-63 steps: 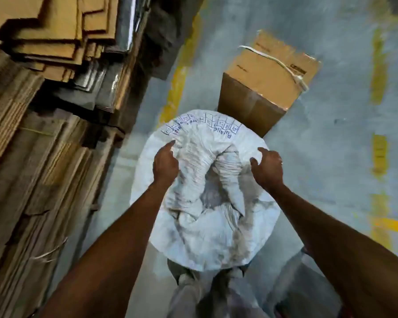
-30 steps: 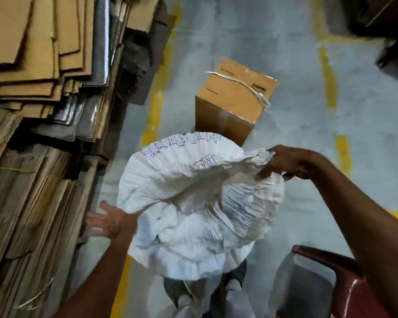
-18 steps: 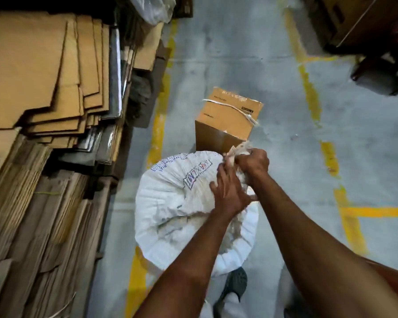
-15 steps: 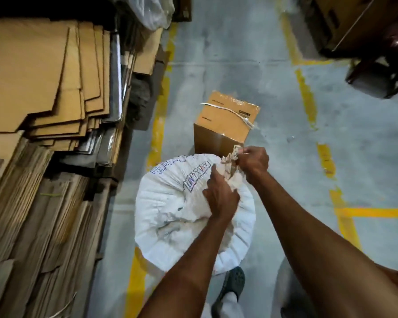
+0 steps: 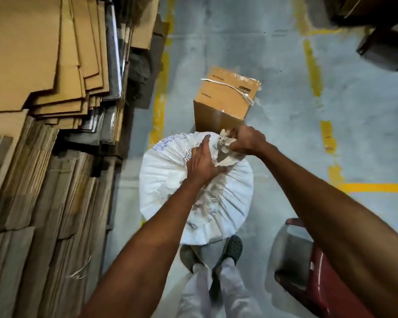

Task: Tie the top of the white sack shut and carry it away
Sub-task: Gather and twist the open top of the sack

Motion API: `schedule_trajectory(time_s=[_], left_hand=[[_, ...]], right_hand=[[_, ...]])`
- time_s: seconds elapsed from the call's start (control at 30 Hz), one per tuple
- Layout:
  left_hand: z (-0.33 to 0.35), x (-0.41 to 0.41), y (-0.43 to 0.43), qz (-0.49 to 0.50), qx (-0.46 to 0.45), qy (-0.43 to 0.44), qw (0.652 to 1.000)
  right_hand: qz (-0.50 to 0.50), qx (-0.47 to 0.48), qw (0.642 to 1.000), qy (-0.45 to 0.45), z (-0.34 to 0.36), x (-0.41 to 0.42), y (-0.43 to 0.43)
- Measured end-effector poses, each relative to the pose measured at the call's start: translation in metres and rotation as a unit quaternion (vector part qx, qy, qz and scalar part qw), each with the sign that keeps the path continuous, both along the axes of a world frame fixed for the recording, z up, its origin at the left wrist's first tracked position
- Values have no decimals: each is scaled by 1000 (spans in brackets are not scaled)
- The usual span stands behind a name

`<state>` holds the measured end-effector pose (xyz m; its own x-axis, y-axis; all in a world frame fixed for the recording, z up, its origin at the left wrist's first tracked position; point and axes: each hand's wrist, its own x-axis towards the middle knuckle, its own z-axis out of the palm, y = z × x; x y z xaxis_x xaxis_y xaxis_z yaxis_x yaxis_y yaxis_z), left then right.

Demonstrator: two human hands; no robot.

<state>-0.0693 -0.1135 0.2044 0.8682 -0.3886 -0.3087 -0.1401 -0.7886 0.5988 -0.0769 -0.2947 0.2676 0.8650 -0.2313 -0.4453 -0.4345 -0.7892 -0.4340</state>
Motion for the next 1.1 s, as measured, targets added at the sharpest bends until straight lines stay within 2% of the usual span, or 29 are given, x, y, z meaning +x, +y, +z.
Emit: schedule_trajectory(time_s=[0.07,0.13,0.23,0.33,0.43,0.53,0.67,0.8,0.97,1.03,1.1], left_hand=[[-3,-7,-10,-8,-15,14,1000],[-1,-19,-21,22,-83,14,996],[2,-48,-41,106,-170,-70,977],[-7,-70,-57,146,-162,-190,957],[-13,-81,-63,133,-127,-206,961],[-13,-79,-63,146,-121,-188,964],[-8,-66,-51,167,-183,-109,963],[-13,-61,-44,52,-116,-141,982],[-12,-56,-48,0,43,-104,994],[-5,-50,-43,2,68,-95,993],[3,-40,-31,69,46,-100,991]], right_hand=[[-14,32,999,10,-5,-1,4],[-76,52,996,-11,-13,-3,8],[-213,104,970,-48,-27,-3,10],[-343,150,925,-60,-34,4,10],[-418,199,884,-58,-34,8,1],[-395,194,896,-58,-32,9,-5],[-321,100,939,-75,-27,8,-8],[-264,47,959,-88,-24,15,-9],[-177,18,982,-56,-26,18,5],[-149,6,987,-54,-23,13,4],[-105,-4,993,-56,-20,2,-2]])
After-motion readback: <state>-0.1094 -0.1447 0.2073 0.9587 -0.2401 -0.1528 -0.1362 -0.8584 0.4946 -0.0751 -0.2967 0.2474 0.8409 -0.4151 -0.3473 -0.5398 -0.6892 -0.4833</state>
